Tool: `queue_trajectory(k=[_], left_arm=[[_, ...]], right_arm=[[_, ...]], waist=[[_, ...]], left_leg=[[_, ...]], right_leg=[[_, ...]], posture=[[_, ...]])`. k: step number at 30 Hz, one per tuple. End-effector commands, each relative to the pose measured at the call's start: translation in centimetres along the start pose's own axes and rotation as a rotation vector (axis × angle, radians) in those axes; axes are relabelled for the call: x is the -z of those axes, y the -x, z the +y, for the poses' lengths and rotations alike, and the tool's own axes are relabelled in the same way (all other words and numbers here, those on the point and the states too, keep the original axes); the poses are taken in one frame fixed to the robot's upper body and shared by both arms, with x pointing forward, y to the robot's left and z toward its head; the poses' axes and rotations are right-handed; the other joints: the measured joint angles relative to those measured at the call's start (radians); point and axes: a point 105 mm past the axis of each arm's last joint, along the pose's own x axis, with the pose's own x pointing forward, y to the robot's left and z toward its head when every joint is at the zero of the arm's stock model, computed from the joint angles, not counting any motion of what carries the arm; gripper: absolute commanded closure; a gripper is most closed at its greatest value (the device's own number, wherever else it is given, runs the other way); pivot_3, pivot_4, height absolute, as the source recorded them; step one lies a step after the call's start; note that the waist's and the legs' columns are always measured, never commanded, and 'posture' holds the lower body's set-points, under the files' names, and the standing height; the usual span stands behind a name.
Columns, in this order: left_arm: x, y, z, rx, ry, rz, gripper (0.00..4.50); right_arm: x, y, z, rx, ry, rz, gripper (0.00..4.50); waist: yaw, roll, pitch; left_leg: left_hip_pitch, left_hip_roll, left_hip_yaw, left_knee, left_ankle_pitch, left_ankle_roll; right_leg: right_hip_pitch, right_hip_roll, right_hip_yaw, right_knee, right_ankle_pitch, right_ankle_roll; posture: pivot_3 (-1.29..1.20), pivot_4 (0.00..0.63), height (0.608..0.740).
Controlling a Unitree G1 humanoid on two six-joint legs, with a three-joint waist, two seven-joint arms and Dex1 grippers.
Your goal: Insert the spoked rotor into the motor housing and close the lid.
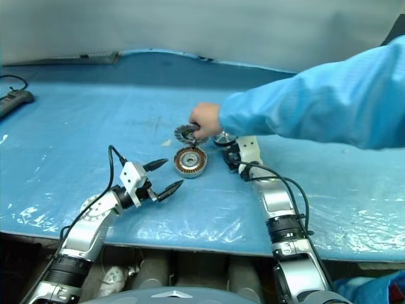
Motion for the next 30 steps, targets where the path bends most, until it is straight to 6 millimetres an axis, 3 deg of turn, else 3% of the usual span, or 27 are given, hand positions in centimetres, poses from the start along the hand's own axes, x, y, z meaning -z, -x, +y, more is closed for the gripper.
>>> queue_trajectory(k=[1, 7, 12, 18, 23, 26, 30], left_arm=[[-1.2, -0.2, 0.0, 0.006, -0.022, -0.042, 0.00], [-1.3, -0.3, 0.0, 0.008, -0.024, -0.044, 0.00], [-1.4, -0.2, 0.2, 0.001, -0.027, -0.046, 0.00], [-1.3, -0.2, 0.2, 0.005, -0.024, -0.042, 0.00], [-1.3, -0.3, 0.2, 0.009, -0.023, -0.045, 0.00], [-1.3, -0.4, 0.2, 0.007, -0.025, -0.049, 0.00], [-1.5, -0.4, 0.6, -0.016, -0.026, -0.058, 0.00]], right_arm=[[2.1, 0.5, -0.7, 0.022, -0.007, 0.074, 0.67], [1.5, 1.1, -0.7, 0.002, 0.003, 0.060, 0.67], [1.0, 2.8, -1.3, -0.029, 0.061, 0.055, 0.67], [-2.2, 5.2, -0.8, -0.178, 0.159, 0.040, 0.67], [-5.4, 8.4, 1.4, -0.485, 0.329, 0.059, 0.67], [-6.7, 8.2, 2.3, -0.563, 0.425, 0.051, 0.67], [-8.2, 6.2, 3.4, -0.596, 0.558, 0.043, 0.67]], waist=[[0.000, 0.000, 0.000], [0.001, 0.000, 0.000], [0.002, 0.000, 0.000], [0.001, 0.001, 0.000], [0.000, 0.003, 0.002], [-0.002, 0.003, 0.002], [-0.001, 0.003, 0.002]], left_leg=[[0.000, 0.000, 0.000, -0.001, 0.000, 0.000], [0.000, 0.000, 0.000, -0.002, 0.000, 0.000], [-0.001, 0.000, 0.000, -0.003, 0.000, 0.000], [-0.001, 0.000, 0.000, -0.004, 0.000, 0.000], [-0.001, 0.000, 0.000, -0.005, 0.000, 0.000], [-0.001, 0.000, 0.000, -0.005, 0.000, 0.000], [0.000, 0.000, 0.000, -0.004, 0.000, 0.000]], right_leg=[[0.000, 0.000, 0.000, -0.001, 0.000, 0.000], [0.000, 0.000, 0.000, -0.003, 0.000, 0.000], [0.000, 0.000, 0.000, -0.004, 0.002, 0.004], [-0.001, 0.001, -0.001, -0.006, 0.002, 0.005], [-0.001, 0.002, 0.000, -0.007, 0.003, 0.005], [-0.001, 0.002, 0.000, -0.006, 0.003, 0.005], [-0.002, 0.002, -0.001, -0.004, 0.003, 0.004]], posture=[[0.00, 0.150, 0.740], [0.00, 0.150, 0.740], [0.00, 0.150, 0.740], [0.00, 0.150, 0.740], [0.00, 0.150, 0.740], [0.00, 0.150, 0.740], [0.00, 0.150, 0.740]])
